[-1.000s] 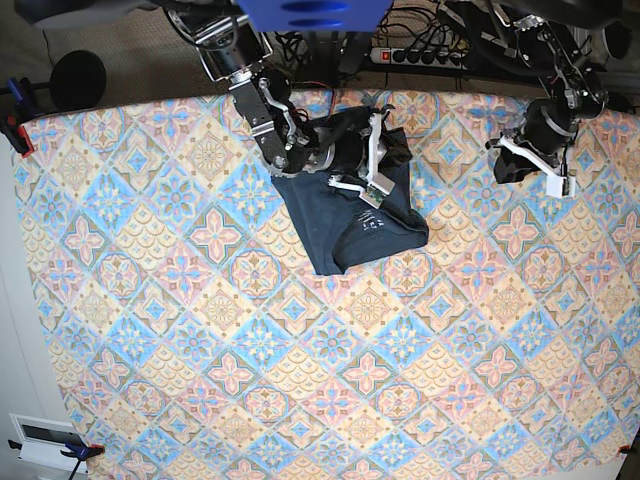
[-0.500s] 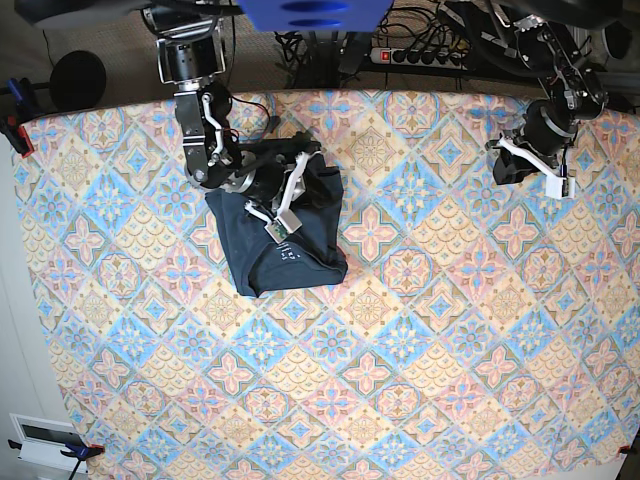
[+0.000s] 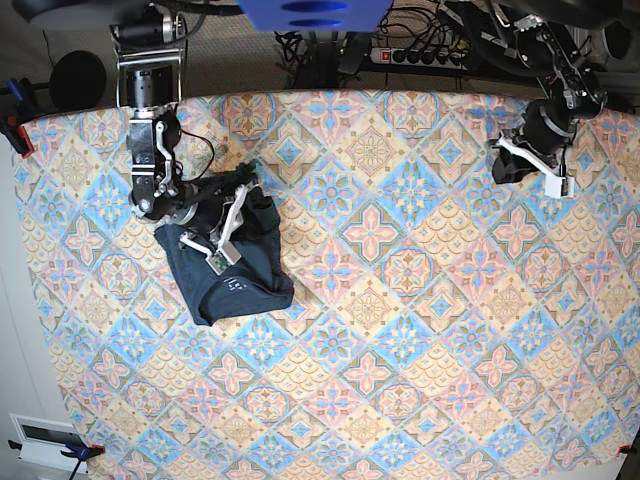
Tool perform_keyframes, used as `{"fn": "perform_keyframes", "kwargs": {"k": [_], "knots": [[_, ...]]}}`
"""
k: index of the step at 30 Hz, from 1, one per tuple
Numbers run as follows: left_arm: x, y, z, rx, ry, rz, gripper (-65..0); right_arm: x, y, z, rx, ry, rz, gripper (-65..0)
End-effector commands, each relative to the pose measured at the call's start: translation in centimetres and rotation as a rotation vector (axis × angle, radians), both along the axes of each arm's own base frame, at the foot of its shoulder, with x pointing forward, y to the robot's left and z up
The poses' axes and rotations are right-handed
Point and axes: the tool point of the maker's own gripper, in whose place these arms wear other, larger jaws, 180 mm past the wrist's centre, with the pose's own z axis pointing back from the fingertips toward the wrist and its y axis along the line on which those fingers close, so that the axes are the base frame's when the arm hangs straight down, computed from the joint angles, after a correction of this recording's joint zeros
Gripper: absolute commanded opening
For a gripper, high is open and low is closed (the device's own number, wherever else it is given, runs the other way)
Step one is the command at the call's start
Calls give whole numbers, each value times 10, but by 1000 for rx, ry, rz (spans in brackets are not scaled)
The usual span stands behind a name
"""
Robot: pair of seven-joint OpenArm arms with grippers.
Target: Layout the t-shirt on the table in an organized manner, then fold the t-shirt properly
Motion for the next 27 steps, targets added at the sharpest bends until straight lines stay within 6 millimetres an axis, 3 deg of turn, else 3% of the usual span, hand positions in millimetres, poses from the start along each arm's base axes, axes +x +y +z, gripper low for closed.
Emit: {"fn": "perform_keyframes", "kwargs": {"k": [1,10,15,18,20,22,27], "knots": [[7,2,12,6,-48,-4,-551,25,-9,22,-11,-72,-24,-649],[8,2,13,5,-49,-4,-551,34,-9,31,-9,-96,-28,-649],[7,2,12,6,-48,-5,-551,40,-3,62,-40,-176,2,-649],[7,2,13,9,-49,-6,-551,25,3,72,-58,-199,19,-649],[5,2,17,23,-53,-13,-551,18,-4,84,-75,-228,1,-649],[6,0,28,48,-80,-27,-551,7,-6,91,-55,-237,-18,-649],[0,-3,44,99,-105,-57,-551,-19,-29,105,41,-236,-115,-649]]}}
